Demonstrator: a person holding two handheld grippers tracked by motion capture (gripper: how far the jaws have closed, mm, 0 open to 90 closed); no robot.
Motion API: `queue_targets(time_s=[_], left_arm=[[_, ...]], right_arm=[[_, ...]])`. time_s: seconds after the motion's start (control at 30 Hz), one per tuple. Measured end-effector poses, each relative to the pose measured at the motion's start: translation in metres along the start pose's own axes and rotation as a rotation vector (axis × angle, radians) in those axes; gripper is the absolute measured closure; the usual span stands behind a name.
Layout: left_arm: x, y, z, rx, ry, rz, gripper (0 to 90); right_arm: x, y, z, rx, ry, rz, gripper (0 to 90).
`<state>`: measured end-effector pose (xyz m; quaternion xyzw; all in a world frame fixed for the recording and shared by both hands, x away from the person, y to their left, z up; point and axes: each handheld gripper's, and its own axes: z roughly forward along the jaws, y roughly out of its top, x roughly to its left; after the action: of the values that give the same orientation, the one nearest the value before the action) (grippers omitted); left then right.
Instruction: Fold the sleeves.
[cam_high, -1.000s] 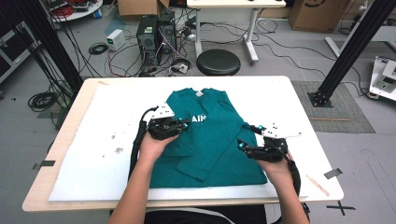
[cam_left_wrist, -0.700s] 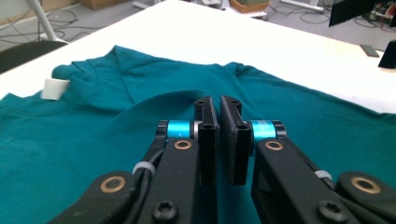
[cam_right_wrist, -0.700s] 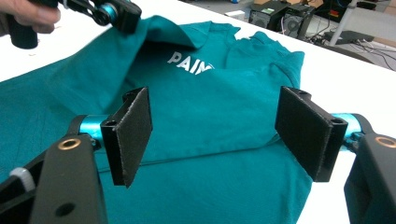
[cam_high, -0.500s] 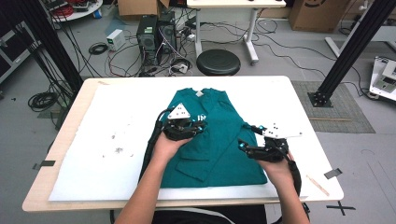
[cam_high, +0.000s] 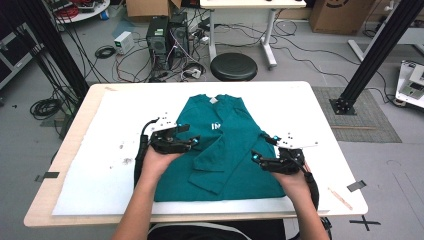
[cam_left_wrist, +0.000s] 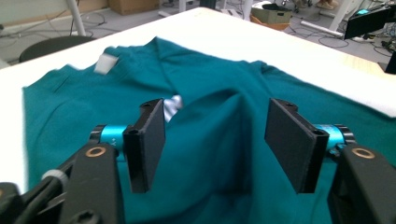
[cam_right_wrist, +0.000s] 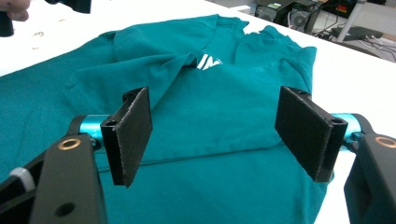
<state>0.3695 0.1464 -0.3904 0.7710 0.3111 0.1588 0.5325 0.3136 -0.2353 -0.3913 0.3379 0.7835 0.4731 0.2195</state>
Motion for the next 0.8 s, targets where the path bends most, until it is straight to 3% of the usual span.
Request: queue_targets(time_s=[0.33, 0.5, 0.8], left_arm=[[0.01, -0.015, -0.027, 0.004, 0.062, 0.014, 29.9], [0.018, -0.021, -0.037, 0.015, 0.063, 0.018, 25.3], [0.037, -0.023, -0.061, -0.027, 0.131, -0.023, 23.6]], right_arm=[[0.003, -0.002, 0.006, 0.019, 0.006, -0.003, 28.3], [0.006, -0.003, 0.01, 0.024, 0.015, -0.009, 28.3], [0.022, -0.003, 0.033, 0.078, 0.061, -0.049, 28.3]])
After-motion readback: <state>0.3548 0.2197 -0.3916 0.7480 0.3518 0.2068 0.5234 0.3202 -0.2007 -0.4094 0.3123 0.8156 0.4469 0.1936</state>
